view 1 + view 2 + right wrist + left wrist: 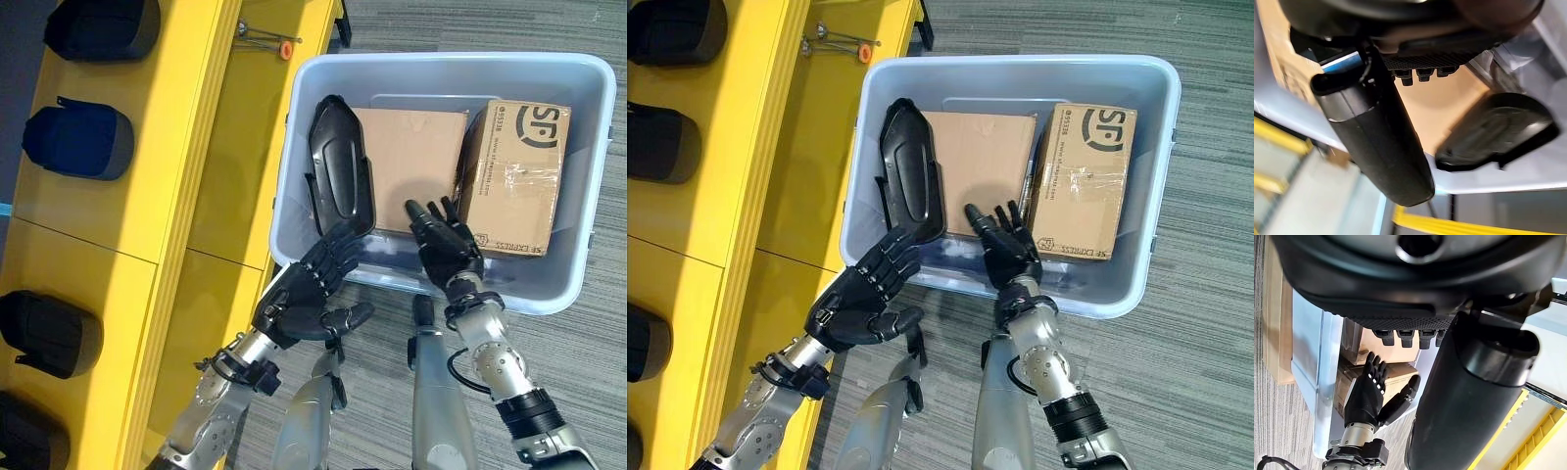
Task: Move parts from the plastic box to the shelf.
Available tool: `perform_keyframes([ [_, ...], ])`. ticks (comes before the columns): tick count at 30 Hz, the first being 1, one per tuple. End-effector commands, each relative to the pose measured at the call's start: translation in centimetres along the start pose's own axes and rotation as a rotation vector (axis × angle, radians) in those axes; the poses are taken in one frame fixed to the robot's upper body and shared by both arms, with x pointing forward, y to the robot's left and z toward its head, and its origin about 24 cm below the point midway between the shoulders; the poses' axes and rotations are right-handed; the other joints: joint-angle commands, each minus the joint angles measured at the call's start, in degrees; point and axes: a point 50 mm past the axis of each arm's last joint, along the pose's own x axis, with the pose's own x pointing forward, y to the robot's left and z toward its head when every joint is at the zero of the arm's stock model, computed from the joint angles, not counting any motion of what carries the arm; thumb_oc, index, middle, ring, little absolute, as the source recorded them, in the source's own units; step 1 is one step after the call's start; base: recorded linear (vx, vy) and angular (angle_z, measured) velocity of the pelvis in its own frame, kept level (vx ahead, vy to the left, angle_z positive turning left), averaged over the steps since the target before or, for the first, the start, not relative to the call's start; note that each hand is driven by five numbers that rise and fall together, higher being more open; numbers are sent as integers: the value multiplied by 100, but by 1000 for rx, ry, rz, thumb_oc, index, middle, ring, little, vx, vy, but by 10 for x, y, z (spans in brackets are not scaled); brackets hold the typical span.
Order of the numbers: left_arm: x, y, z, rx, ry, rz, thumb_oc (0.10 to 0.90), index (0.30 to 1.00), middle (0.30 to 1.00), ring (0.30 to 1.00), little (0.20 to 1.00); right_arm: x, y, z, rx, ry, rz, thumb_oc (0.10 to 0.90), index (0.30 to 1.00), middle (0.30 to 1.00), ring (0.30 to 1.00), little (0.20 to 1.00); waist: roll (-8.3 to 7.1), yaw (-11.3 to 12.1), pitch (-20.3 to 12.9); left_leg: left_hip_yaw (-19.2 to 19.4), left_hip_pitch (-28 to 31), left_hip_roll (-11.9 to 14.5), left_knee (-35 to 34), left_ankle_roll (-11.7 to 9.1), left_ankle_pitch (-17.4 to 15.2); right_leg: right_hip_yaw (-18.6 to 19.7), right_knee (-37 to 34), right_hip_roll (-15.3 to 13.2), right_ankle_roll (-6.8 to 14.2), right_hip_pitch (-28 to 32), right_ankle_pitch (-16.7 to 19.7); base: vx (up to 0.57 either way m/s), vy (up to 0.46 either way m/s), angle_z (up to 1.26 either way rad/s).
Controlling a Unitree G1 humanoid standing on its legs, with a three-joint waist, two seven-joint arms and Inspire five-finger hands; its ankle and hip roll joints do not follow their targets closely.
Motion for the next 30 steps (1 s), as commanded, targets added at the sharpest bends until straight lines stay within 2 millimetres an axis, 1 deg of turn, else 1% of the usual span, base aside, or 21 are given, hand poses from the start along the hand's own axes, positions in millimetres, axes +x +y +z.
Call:
perform_keyframes([
  [1,16,-25,32,56,-207,-127,900,1000,1000,1000,1000,12,53,8,189,-12,170,900,1000,1000,1000,1000,305,-149,170,-83,217,176,463,232,-803,180,-639,-149,-57,725,-337,0,0,0],
  [3,17,-27,30,50,-207,-130,900,1000,1000,1000,1000,15,54,10,228,-16,142,900,1000,1000,1000,1000,358,-136,170,-97,261,180,429,225,-794,191,-616,-155,-66,734,-349,0,0,0],
  [6,17,-27,29,50,-207,-132,900,1000,1000,1000,1000,16,53,11,234,-27,122,900,1000,1000,1000,1000,379,-133,170,-109,302,165,402,224,-791,184,-611,-161,-74,746,-348,0,0,0],
  [8,17,-28,30,49,-215,-132,900,1000,1000,1000,1000,16,56,2,247,28,146,900,1000,1000,1000,1000,412,-137,170,-105,329,152,386,229,-794,195,-612,-164,-81,747,-355,3,31,4],
  [11,18,-28,31,37,-216,-131,900,1000,1000,1000,1000,15,56,-4,251,62,132,900,1000,1000,1000,1000,435,-127,170,-126,324,152,396,231,-790,204,-574,-165,-88,724,-366,0,0,0],
  [12,18,-29,31,33,-212,-137,900,1000,1000,1000,1000,15,56,-12,257,112,132,900,1000,1000,1000,1000,447,-113,170,-139,345,172,355,214,-754,200,-561,-170,-99,717,-364,0,0,0],
  [14,17,-29,31,32,-211,-142,900,1000,1000,1000,1000,16,55,-15,257,124,132,900,1000,1000,1000,1000,462,-95,170,-157,352,172,340,214,-748,191,-545,-173,-99,710,-371,0,0,0],
  [17,17,-28,30,33,-210,-137,900,1000,1000,1000,1000,17,56,-25,263,175,124,900,1000,1000,1000,1000,486,-50,170,-184,341,184,334,200,-740,166,-484,-193,-101,669,-392,0,0,0],
  [19,17,-28,30,35,-207,-138,900,1000,1000,1000,1000,18,52,-29,261,181,80,900,1000,1000,1000,1000,492,-26,170,-203,334,184,344,193,-744,152,-444,-204,-98,655,-410,0,0,0],
  [24,18,-28,28,31,-198,-140,900,1000,1000,1000,1000,22,41,-31,254,168,-20,900,1000,1000,1000,1000,499,-18,170,-180,356,199,307,185,-733,149,-440,-207,-99,642,-398,0,0,0],
  [30,18,-30,27,23,-198,-138,900,1000,1000,1000,1000,16,28,-39,214,208,-118,900,1000,1000,1000,1000,495,-42,170,-170,299,195,333,190,-756,180,-421,-216,-82,565,-376,0,0,0],
])
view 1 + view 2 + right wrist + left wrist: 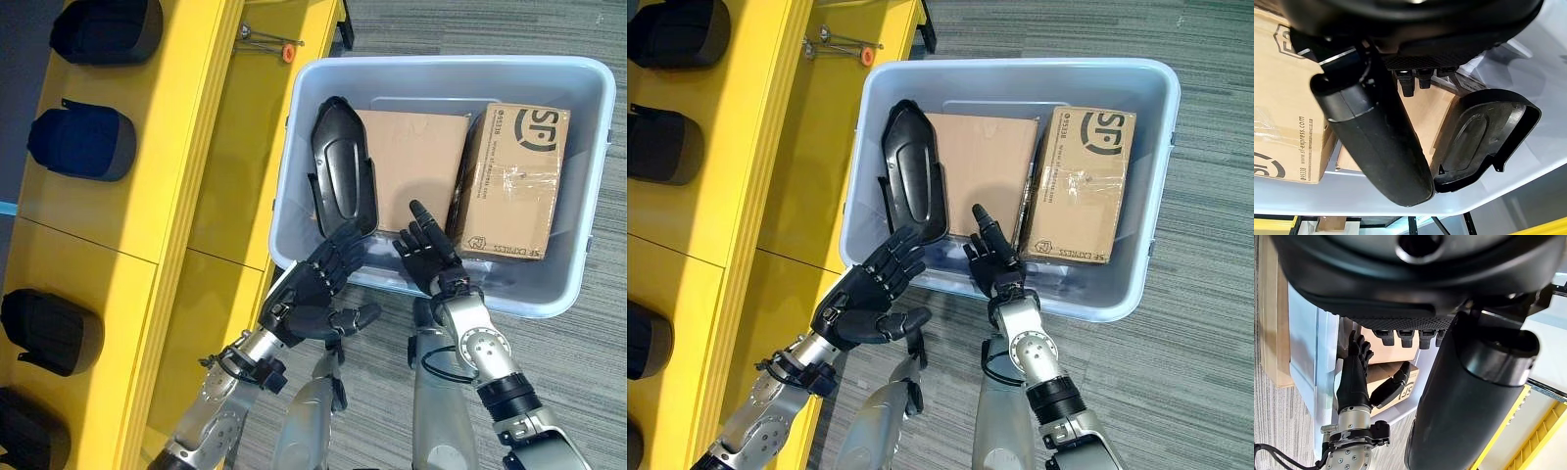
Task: Move parts from the plastic box to the shelf.
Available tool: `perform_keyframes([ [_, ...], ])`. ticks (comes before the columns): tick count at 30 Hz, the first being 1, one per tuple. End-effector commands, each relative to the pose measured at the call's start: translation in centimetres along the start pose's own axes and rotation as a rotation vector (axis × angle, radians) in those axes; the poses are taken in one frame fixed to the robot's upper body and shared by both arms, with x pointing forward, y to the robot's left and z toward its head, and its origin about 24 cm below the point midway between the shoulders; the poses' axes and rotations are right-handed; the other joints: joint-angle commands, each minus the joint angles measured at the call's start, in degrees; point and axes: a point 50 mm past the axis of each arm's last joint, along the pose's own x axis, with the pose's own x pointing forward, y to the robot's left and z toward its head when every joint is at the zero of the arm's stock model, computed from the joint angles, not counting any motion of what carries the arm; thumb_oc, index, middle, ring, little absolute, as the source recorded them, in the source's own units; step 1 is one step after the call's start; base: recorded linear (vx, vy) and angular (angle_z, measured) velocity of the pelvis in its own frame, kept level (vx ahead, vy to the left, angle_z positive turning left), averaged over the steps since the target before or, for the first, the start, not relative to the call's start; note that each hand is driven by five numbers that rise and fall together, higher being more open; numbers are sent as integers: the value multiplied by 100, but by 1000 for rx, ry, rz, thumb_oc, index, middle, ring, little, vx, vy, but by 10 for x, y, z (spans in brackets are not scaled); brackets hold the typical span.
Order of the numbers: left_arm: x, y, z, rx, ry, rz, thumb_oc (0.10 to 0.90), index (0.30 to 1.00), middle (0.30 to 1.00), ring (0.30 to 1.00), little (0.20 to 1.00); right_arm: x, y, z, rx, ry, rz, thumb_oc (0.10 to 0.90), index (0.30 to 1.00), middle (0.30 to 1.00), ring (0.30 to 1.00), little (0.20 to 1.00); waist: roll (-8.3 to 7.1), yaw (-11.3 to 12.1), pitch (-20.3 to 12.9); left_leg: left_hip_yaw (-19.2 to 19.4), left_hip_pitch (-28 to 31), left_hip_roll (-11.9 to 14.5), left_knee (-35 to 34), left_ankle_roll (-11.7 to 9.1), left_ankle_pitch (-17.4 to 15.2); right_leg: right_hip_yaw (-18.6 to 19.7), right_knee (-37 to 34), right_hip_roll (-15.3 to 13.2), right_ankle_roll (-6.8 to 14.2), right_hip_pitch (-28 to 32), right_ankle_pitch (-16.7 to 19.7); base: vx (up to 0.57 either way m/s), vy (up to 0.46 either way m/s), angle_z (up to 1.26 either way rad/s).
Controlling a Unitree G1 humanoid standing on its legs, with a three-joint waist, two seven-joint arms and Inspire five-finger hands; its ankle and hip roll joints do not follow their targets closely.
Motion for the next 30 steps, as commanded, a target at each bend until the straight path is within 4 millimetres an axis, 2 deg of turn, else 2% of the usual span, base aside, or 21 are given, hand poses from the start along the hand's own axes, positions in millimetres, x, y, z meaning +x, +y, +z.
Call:
perform_keyframes([
  [1,14,-26,28,5,-203,-128,900,1000,1000,1000,1000,1,21,-10,-11,42,43,900,1000,1000,1000,1000,492,-70,172,-146,226,192,385,168,-777,184,-721,-207,-10,653,-230,0,0,0],
  [11,14,-30,27,2,-203,-118,900,1000,1000,1000,1000,-2,3,-28,-103,128,56,900,1000,1000,1000,1000,595,-47,172,-189,42,135,426,189,-753,186,-446,-264,-57,391,-356,-4,-6,1],
  [17,13,-31,26,1,-202,-128,900,1000,1000,1000,1000,-1,11,-29,-224,100,156,900,1000,1000,1000,1000,653,-2,172,-210,-43,133,414,179,-711,179,-326,-264,-89,244,-404,0,0,0],
  [19,12,-30,27,0,-208,-127,900,1000,1000,1000,1000,-3,20,-25,-329,29,220,900,1000,1000,1000,1000,662,-5,172,-194,-45,145,377,158,-682,190,-313,-251,-99,203,-399,0,0,0],
  [24,12,-30,29,-1,-206,-133,900,1000,1000,1000,1000,-7,41,-14,-447,-89,350,900,1000,1000,1000,1000,650,-14,172,-190,-35,141,407,163,-707,205,-273,-250,-96,181,-411,0,0,0],
  [26,13,-29,31,-2,-201,-134,900,1000,1000,1000,1000,-8,61,-6,-582,-155,402,900,1000,1000,1000,1000,653,-2,172,-217,-30,135,448,154,-733,206,-227,-260,-88,191,-445,0,0,0],
  [28,13,-27,32,-1,-198,-136,900,1000,1000,1000,1000,-6,70,0,-672,-195,399,900,1000,1000,1000,1000,654,12,172,-229,-11,132,454,151,-741,197,-222,-268,-84,221,-461,6,-9,3],
  [29,15,-26,33,-1,-188,-138,900,1000,1000,1000,1000,-1,89,14,-781,-254,397,900,1000,1000,1000,1000,654,70,172,-254,6,128,482,143,-763,172,-181,-291,-78,256,-494,14,-26,5],
  [30,15,-25,33,-1,-182,-139,900,1000,1000,1000,1000,1,94,20,-805,-259,394,900,1000,1000,1000,1000,650,88,172,-269,16,126,500,140,-775,159,-156,-301,-73,273,-511,21,-39,9],
])
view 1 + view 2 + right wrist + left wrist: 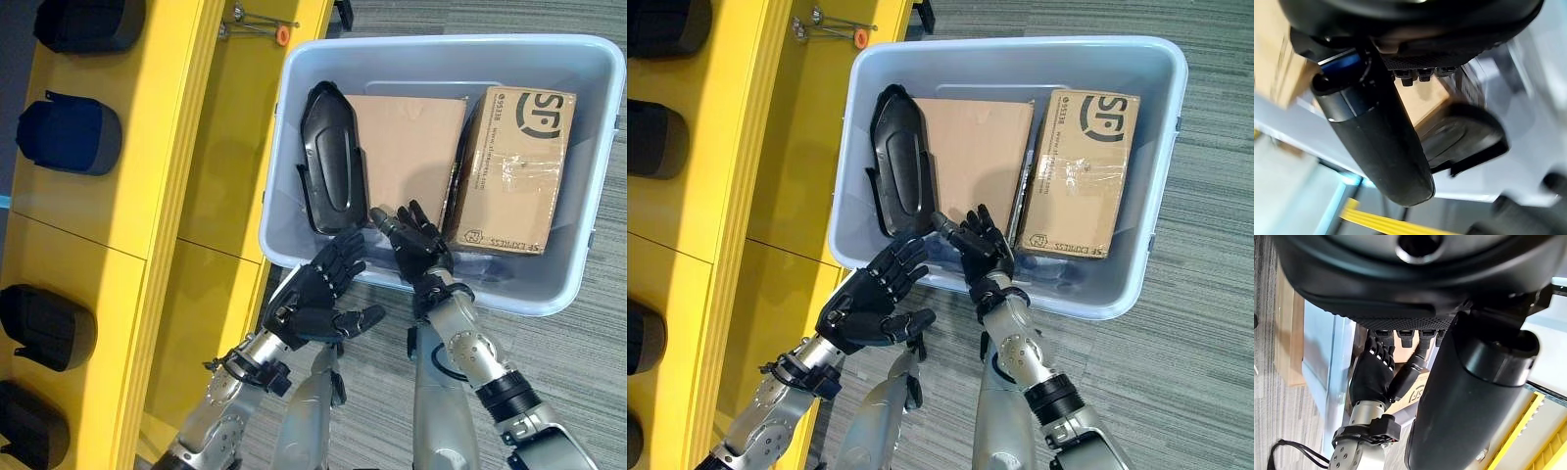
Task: Move parts from the plastic box to the shelf.
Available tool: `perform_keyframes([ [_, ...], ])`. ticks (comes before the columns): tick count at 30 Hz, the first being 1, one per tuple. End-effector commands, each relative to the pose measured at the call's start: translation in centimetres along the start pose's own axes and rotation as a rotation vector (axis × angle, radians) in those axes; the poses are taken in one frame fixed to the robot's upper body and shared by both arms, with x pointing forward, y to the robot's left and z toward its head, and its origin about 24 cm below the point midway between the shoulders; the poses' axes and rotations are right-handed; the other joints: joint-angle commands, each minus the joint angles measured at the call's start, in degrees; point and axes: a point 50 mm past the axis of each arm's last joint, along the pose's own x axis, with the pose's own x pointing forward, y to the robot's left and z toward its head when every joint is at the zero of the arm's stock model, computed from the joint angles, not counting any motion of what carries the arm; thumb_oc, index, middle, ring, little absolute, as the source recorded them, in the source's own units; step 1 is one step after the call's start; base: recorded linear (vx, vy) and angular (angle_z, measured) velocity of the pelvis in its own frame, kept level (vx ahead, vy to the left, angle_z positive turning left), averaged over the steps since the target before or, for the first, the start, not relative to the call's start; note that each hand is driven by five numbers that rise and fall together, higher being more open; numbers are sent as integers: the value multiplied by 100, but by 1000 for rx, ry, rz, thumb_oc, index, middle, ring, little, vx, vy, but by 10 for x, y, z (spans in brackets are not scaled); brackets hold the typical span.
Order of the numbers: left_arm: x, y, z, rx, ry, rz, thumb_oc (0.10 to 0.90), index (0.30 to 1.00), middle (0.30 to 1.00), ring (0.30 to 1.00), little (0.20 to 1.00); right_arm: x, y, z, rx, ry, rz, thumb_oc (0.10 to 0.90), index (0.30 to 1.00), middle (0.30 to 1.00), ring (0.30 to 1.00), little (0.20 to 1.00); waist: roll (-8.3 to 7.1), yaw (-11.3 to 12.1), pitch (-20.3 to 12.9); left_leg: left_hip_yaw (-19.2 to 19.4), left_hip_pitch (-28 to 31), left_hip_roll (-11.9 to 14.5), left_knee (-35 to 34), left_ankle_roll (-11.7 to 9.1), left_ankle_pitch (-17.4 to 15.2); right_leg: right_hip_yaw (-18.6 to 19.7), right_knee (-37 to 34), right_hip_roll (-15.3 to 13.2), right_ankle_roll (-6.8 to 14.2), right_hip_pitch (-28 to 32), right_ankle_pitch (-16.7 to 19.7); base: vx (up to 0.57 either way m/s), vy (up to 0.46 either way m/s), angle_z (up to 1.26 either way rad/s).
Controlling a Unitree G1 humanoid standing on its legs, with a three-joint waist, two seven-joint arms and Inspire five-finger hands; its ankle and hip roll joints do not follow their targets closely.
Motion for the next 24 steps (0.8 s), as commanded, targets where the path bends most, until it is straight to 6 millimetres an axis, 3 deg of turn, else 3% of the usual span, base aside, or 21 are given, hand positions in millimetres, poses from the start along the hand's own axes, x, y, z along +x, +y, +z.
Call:
perform_keyframes([
  [1,15,-23,36,8,-176,-164,900,1000,1000,1000,1000,24,46,72,-161,-195,142,900,1000,1000,1000,1000,627,49,182,-242,287,134,505,183,-852,169,-622,-286,80,768,-331,20,-32,10],
  [9,14,-20,37,12,-146,-190,900,1000,1000,1000,1000,42,31,123,-171,-175,30,900,1000,1000,1000,1000,566,171,182,-301,385,150,576,146,-940,72,-580,-340,110,926,-419,15,-26,10],
  [13,14,-20,37,13,-139,-198,900,1000,1000,1000,1000,46,22,143,-64,-178,-21,900,1000,1000,1000,1000,553,221,182,-312,398,155,596,131,-962,49,-627,-331,115,974,-404,2,-4,1],
  [21,14,-21,36,8,-139,-210,900,1000,1000,1000,1000,55,9,163,-24,-184,-84,900,1000,1000,1000,1000,587,315,182,-328,403,132,654,130,-1006,39,-637,-312,102,1055,-451,4,1,0],
  [24,14,-21,38,8,-139,-213,900,1000,1000,1000,1000,55,8,159,-11,-154,-62,900,1000,1000,1000,1000,564,312,182,-332,411,124,671,126,-1023,19,-665,-318,124,1077,-432,0,0,0],
])
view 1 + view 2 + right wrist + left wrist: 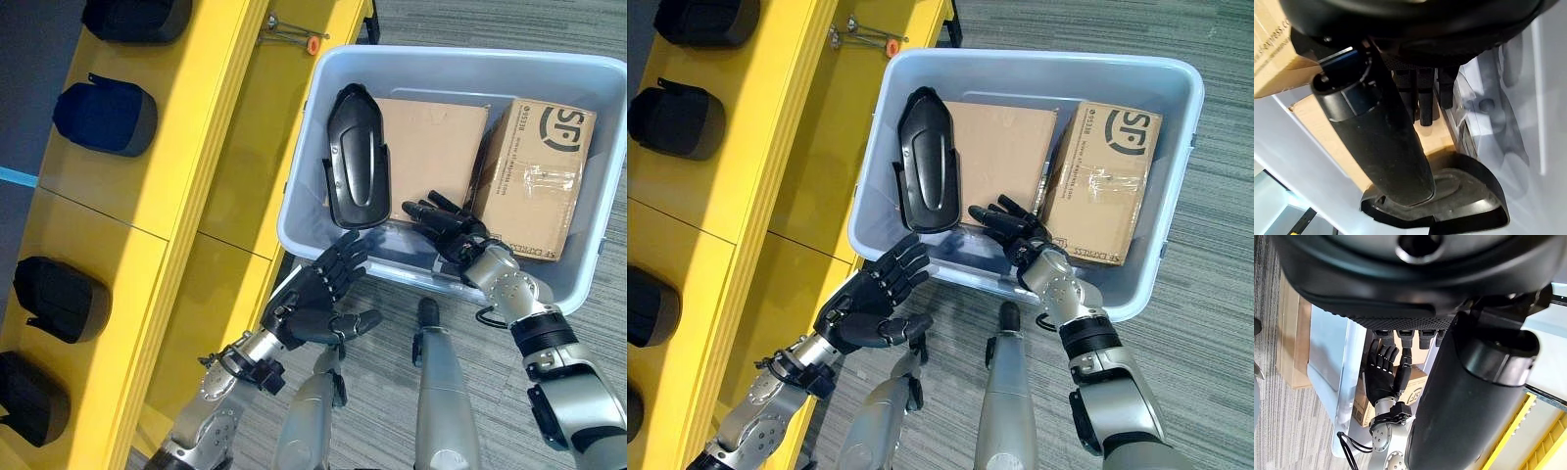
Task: Move parts from the plastic box to the shelf.
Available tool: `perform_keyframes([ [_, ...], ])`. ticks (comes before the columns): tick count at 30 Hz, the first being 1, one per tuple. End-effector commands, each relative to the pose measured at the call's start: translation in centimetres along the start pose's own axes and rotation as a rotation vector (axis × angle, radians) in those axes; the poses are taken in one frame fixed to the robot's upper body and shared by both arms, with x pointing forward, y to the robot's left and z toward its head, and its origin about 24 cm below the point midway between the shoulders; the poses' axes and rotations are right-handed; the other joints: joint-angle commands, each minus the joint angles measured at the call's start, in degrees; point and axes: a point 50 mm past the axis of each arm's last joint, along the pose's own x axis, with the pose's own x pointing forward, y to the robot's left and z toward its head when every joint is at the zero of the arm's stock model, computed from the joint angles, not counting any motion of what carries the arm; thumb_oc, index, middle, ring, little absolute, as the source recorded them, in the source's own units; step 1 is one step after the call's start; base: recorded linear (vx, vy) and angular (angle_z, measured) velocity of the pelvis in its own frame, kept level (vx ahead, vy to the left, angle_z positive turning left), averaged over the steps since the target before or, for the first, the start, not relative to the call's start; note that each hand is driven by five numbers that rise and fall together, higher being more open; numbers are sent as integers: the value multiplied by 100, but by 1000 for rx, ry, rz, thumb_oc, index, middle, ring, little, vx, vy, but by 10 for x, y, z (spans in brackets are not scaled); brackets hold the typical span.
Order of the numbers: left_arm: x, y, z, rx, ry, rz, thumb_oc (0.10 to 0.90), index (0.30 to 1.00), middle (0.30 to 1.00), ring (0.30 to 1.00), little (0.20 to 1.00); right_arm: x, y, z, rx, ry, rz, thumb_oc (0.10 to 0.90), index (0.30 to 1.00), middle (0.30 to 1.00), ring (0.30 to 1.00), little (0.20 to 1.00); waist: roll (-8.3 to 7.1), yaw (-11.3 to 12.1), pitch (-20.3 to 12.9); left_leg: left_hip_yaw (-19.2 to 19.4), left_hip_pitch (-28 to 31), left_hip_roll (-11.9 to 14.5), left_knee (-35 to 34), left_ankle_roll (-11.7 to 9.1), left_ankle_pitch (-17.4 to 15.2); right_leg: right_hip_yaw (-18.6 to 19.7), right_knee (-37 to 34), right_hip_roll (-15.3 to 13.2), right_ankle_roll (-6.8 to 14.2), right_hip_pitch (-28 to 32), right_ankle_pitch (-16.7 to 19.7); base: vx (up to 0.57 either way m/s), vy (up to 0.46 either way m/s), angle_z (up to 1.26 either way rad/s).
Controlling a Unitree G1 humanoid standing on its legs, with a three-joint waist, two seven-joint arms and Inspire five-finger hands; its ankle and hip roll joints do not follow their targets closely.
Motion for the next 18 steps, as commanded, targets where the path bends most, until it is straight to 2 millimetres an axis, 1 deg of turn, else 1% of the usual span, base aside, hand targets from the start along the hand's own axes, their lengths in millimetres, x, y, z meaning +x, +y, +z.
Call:
perform_keyframes([
  [1,14,-25,39,17,-198,-173,900,1000,1000,1000,1000,-15,44,102,67,-290,181,900,1000,1000,1000,1000,559,109,182,-186,302,119,599,131,-1077,220,-544,-232,139,757,-467,0,0,0],
  [2,13,-25,39,18,-199,-176,900,1000,1000,1000,1000,-14,47,93,67,-251,187,900,1000,1000,1000,1000,538,107,182,-167,296,124,591,134,-1071,217,-601,-232,147,774,-435,-7,-9,3],
  [4,13,-26,40,17,-202,-178,900,1000,1000,1000,1000,-12,44,88,71,-244,164,900,1000,1000,1000,1000,538,115,182,-163,282,125,590,146,-1066,222,-637,-219,147,785,-427,8,-3,4],
  [5,12,-26,39,17,-199,-176,900,1000,1000,1000,1000,-11,42,87,29,-268,152,900,1000,1000,1000,1000,538,109,182,-175,315,105,587,161,-1090,225,-634,-229,149,830,-475,0,0,0],
  [6,12,-26,39,18,-200,-175,900,1000,1000,1000,1000,-11,42,88,-27,-293,149,900,1000,1000,1000,1000,540,114,182,-185,307,100,597,168,-1093,229,-633,-225,142,835,-482,0,0,0],
  [7,12,-26,40,15,-202,-173,900,1000,1000,1000,1000,-11,41,91,-122,-331,136,900,1000,1000,1000,1000,538,118,182,-207,298,91,617,171,-1098,232,-619,-219,135,834,-489,0,0,0],
  [8,13,-25,42,12,-204,-164,900,1000,1000,1000,1000,-12,47,90,-343,-375,155,900,1000,1000,1000,1000,519,118,182,-217,276,84,640,166,-1094,236,-605,-207,134,826,-480,0,0,0],
  [9,13,-24,42,15,-206,-162,900,1000,1000,1000,1000,-12,51,88,-363,-360,181,900,1000,1000,1000,1000,520,127,182,-206,241,98,643,162,-1071,243,-622,-186,129,796,-436,0,0,0],
  [10,15,-23,44,22,-207,-157,900,1000,1000,1000,1000,-13,68,60,-336,-240,257,900,1000,1000,1000,1000,452,102,182,-226,211,93,673,143,-1078,228,-616,-208,165,787,-422,-31,-34,2],
  [11,17,-23,44,28,-209,-153,900,1000,1000,1000,1000,-14,76,38,-246,-145,277,900,1000,1000,1000,1000,412,115,182,-207,140,123,700,143,-1059,236,-644,-171,162,746,-365,-12,-45,0],
  [12,17,-23,43,30,-205,-152,900,1000,1000,1000,1000,-15,77,25,-161,-76,276,900,1000,1000,1000,1000,377,101,182,-214,156,113,702,149,-1073,223,-635,-184,170,769,-389,-27,-46,-2],
  [13,18,-23,43,36,-208,-149,900,1000,1000,1000,1000,-14,75,10,-57,2,253,900,1000,1000,1000,1000,348,114,182,-199,119,142,708,157,-1059,218,-670,-157,163,750,-343,0,0,0],
  [14,18,-23,41,33,-206,-147,900,1000,1000,1000,1000,-12,70,0,5,41,229,900,1000,1000,1000,1000,324,104,182,-192,141,141,710,173,-1075,207,-659,-165,161,784,-376,0,0,0],
  [16,19,-24,40,37,-208,-143,900,1000,1000,1000,1000,-9,65,-10,101,62,244,900,1000,1000,1000,1000,311,131,182,-170,87,168,733,203,-1080,199,-713,-135,153,792,-343,0,0,0],
  [18,20,-24,40,39,-210,-142,900,1000,1000,1000,1000,-10,67,-13,127,42,273,900,1000,1000,1000,1000,300,145,182,-175,67,167,745,221,-1082,181,-725,-139,155,803,-337,-2,-7,-2],
])
